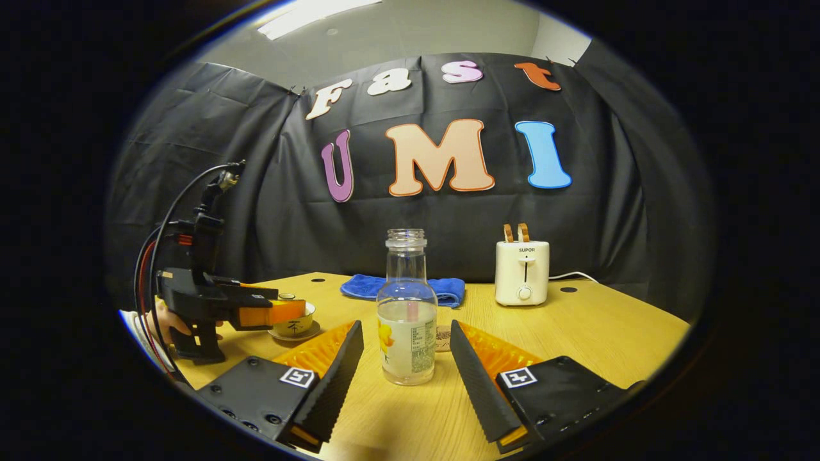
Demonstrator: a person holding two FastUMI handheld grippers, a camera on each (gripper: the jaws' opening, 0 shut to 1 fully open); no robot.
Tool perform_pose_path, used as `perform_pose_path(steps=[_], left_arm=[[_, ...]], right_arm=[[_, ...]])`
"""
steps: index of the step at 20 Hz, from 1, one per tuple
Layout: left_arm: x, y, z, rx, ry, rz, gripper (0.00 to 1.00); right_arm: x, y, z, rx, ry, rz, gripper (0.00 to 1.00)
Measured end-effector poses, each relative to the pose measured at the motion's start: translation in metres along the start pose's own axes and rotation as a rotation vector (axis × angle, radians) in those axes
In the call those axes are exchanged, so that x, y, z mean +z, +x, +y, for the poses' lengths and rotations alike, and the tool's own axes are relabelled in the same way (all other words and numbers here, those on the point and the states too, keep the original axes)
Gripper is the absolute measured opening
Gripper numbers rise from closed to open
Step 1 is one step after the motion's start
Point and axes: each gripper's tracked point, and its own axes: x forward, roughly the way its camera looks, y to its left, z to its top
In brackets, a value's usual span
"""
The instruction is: Open the teacup lid with one hand, grasp the water bottle and pour water into the teacup with the other hand; after pouring, place the water bottle on the coaster and then close the teacup lid.
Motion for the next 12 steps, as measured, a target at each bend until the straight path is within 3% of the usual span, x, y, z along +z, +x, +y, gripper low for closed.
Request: perform_pose_path(steps=[3,5,8,12], left_arm=[[0.0004,0.0041,0.0018,0.001,0.008,0.001,0.91],[0.0000,0.0064,0.0044,0.007,0.022,0.008,0.89],[-0.0002,0.0072,0.0039,-0.006,0.031,0.010,0.78],[-0.0004,0.0071,0.0039,-0.005,0.049,0.013,0.78]], right_arm=[[0.0003,-0.0002,0.0013,0.003,0.000,0.000,0.91],[0.0003,-0.0007,0.0016,0.006,0.000,0.002,0.88],[0.0002,-0.0012,0.0024,0.010,0.000,0.001,0.89],[0.0005,-0.0018,0.0021,0.012,0.000,0.000,0.89]])
